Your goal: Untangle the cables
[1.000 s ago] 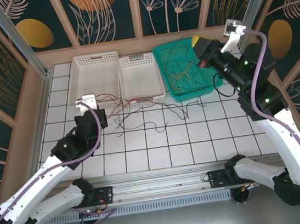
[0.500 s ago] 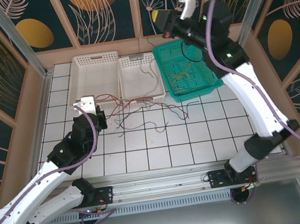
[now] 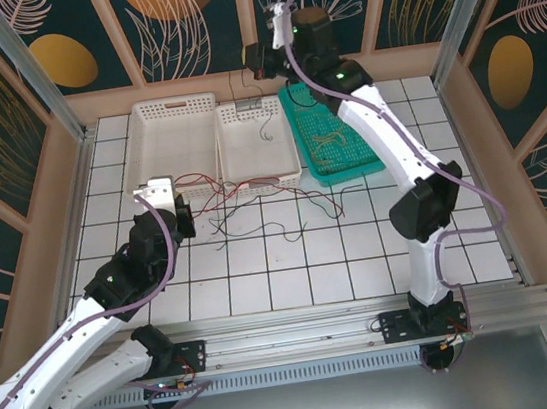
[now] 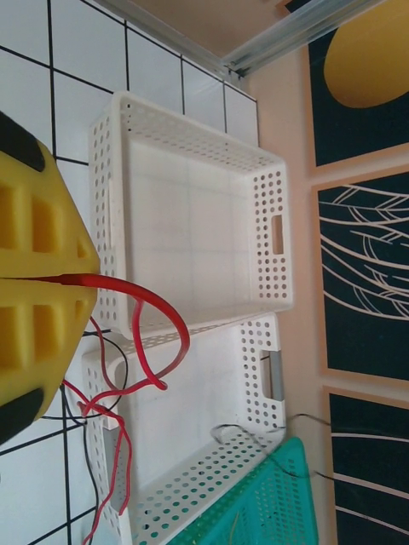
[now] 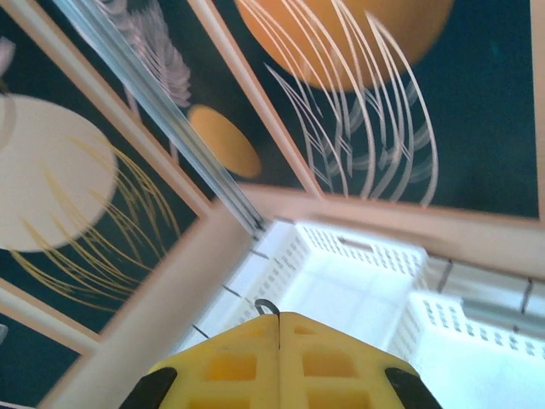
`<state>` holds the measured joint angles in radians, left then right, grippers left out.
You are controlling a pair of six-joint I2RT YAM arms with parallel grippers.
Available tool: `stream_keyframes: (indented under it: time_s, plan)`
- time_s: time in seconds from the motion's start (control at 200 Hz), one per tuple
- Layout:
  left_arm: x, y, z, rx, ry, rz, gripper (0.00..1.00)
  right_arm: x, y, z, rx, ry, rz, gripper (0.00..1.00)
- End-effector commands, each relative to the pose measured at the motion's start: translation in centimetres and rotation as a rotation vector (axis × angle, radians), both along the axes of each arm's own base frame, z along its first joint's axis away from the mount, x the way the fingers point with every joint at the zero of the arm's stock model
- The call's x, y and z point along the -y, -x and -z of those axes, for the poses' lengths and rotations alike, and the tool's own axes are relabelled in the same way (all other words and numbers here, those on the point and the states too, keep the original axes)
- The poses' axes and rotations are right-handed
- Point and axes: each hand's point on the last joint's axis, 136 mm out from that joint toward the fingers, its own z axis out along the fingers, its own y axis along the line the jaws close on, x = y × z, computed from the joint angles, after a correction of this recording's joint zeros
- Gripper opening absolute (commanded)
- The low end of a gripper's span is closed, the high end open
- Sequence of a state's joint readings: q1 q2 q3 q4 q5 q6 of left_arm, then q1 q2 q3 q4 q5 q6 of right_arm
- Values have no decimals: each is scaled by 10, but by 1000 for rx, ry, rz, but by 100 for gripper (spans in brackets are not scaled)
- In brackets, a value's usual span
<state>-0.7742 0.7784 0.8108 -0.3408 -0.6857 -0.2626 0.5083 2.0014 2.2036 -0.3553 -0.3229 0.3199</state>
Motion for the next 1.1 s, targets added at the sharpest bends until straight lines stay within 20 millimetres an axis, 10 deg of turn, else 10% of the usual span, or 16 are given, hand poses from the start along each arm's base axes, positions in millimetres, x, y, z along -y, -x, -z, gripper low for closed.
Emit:
stream_keyframes:
  time_s: [0.0, 0.31, 0.626, 0.926, 1.091]
  plan:
    - [0, 0, -6, 25, 15, 8, 0, 0, -15, 52, -78, 47, 14, 0]
    - [3, -1, -3, 16, 10, 19, 0, 1, -22, 147, -243, 124, 48, 5]
    - [5, -3, 0, 5, -3, 20, 0, 10, -1, 105, -164, 108, 39, 46]
    - [6, -3, 1, 1, -3, 25, 0, 24, 45, 77, -90, 102, 39, 51]
    - [6, -3, 0, 5, 1, 28, 0, 34, 99, 103, -107, 80, -23, 51]
